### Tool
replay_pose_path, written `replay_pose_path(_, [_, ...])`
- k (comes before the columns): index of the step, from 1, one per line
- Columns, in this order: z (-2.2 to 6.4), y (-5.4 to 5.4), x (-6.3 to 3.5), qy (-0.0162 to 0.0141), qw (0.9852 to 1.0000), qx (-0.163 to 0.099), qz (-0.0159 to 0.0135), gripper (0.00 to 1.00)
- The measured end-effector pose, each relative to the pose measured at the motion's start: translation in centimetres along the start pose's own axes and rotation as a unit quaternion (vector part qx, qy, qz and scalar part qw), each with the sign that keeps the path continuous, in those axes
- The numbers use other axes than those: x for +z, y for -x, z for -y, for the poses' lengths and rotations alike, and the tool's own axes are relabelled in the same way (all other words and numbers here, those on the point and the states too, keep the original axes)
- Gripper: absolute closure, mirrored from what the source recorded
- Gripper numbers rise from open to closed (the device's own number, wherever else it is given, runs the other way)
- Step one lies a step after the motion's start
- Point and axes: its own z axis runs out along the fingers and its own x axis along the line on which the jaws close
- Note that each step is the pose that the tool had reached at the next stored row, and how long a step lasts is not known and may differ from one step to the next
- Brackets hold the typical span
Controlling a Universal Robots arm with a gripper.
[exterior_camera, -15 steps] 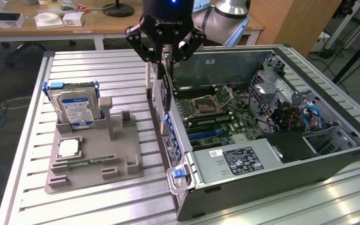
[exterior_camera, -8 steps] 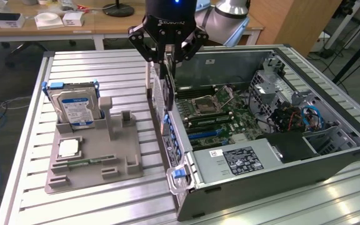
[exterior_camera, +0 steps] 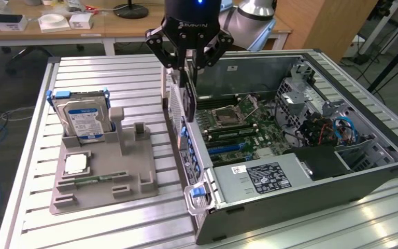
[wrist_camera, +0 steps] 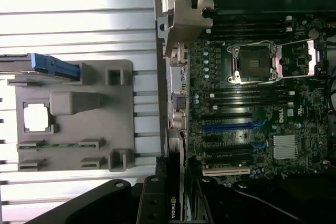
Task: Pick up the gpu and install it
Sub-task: 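Pick up the gpu and move the gpu toward the slot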
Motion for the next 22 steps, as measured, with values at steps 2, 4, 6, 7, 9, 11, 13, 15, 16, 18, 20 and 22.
replay_pose_path(2, [-0.01,0.2,0.0,0.0,1.0,0.0,-0.0001,0.74])
replay_pose_path(4, [-0.02,0.3,0.0,0.0,1.0,0.0,-0.0001,0.74])
replay_pose_path(6, [-0.03,0.5,0.01,0.0,1.0,-0.001,-0.0001,0.74])
replay_pose_path(7, [-0.04,0.6,0.01,0.0,1.0,-0.001,-0.0001,0.74])
replay_pose_path(9, [-0.05,0.8,0.02,0.0,1.0,-0.001,-0.0001,0.74])
replay_pose_path(11, [-0.06,0.9,0.02,0.0,1.0,-0.001,-0.0001,0.74])
replay_pose_path(13, [-0.07,1.1,0.02,0.0,1.0,-0.001,-0.0001,0.74])
replay_pose_path(15, [-0.08,1.3,0.03,0.0,1.0,-0.002,-0.0001,0.74])
replay_pose_path(16, [-0.09,1.4,0.03,0.0,1.0,-0.002,-0.0001,0.74])
replay_pose_path(18, [-0.1,1.5,0.04,0.0,1.0,-0.002,-0.0001,0.74])
replay_pose_path(20, [-0.1,1.7,0.04,0.0,1.0,-0.002,-0.0001,0.74])
replay_pose_path(22, [-0.11,1.8,0.05,0.0,1.0,-0.002,-0.0001,0.74])
